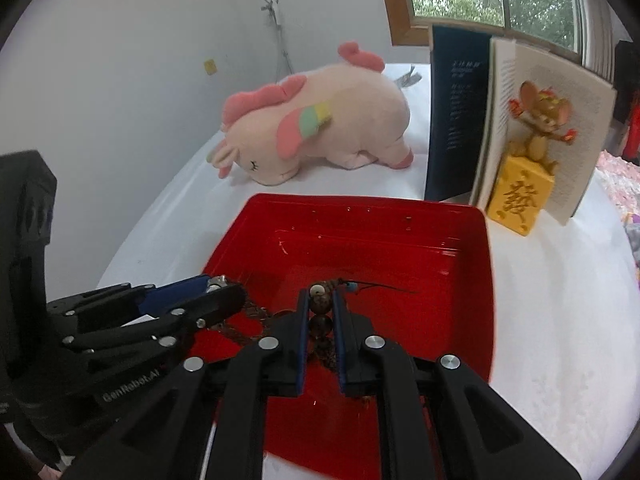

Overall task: Organize jewelry
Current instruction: 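Carry the watch and wooden bracelet into the red tin and open both tools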

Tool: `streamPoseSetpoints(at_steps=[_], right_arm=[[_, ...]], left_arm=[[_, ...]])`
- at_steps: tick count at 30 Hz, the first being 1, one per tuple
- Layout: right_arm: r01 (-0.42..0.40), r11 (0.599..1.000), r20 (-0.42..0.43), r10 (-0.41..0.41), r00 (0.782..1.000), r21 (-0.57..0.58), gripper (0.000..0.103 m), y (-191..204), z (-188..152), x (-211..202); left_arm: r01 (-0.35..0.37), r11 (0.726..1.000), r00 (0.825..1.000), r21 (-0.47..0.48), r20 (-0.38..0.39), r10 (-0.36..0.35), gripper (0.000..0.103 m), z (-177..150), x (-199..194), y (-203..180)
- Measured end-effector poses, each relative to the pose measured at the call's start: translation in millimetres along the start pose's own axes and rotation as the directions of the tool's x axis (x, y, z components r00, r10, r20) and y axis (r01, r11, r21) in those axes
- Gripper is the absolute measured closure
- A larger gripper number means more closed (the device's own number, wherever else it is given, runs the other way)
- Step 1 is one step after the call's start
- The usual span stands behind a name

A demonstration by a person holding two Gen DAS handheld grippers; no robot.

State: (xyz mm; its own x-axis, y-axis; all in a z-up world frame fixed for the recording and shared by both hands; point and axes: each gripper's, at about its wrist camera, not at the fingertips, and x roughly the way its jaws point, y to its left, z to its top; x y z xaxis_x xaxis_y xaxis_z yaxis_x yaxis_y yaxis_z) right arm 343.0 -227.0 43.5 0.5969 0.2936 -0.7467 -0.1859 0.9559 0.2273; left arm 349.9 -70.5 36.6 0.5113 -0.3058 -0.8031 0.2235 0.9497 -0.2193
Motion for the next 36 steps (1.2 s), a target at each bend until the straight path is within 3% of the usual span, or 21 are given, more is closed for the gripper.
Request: streamPoseSetpoints(at_steps=[5, 9, 12, 17, 22, 36], right_arm=[[0.015, 1.0, -0.03, -0.015, 0.999, 0.018, 0.092, -13, 9, 24], [0.085, 0.996, -0.07, -0.084, 0.994, 0.009, 0.091, -23, 9, 39], [0.128, 0.992, -0.075, -0.127, 0.989, 0.003, 0.082, -26, 8, 40], [0.128, 0.992, -0.04, -0.128, 0.991, 0.005, 0.082, -23, 10, 23], [0.143, 0.99, -0.023, -0.142, 0.99, 0.017, 0.082, -21, 10, 8], [0.159, 0.987, -0.027, -0.159, 0.987, 0.007, 0.082, -9, -5, -14]], left_arm=[[-0.022, 1.0, 0.999, -0.009, -0.042, 0.021, 0.073, 9, 31, 7], [-0.022, 1.0, 0.998, -0.014, -0.056, 0.021, 0.073, 16, 45, 14], [-0.009, 1.0, 0.998, -0.027, -0.064, 0.007, 0.069, 17, 49, 19], [-0.048, 0.999, 0.999, -0.023, -0.01, 0.048, 0.054, 16, 30, 20], [-0.073, 0.997, 0.997, -0.023, 0.026, 0.073, 0.047, 12, 9, 18], [-0.146, 0.989, 0.988, -0.006, 0.052, 0.146, 0.042, -17, -28, 11]])
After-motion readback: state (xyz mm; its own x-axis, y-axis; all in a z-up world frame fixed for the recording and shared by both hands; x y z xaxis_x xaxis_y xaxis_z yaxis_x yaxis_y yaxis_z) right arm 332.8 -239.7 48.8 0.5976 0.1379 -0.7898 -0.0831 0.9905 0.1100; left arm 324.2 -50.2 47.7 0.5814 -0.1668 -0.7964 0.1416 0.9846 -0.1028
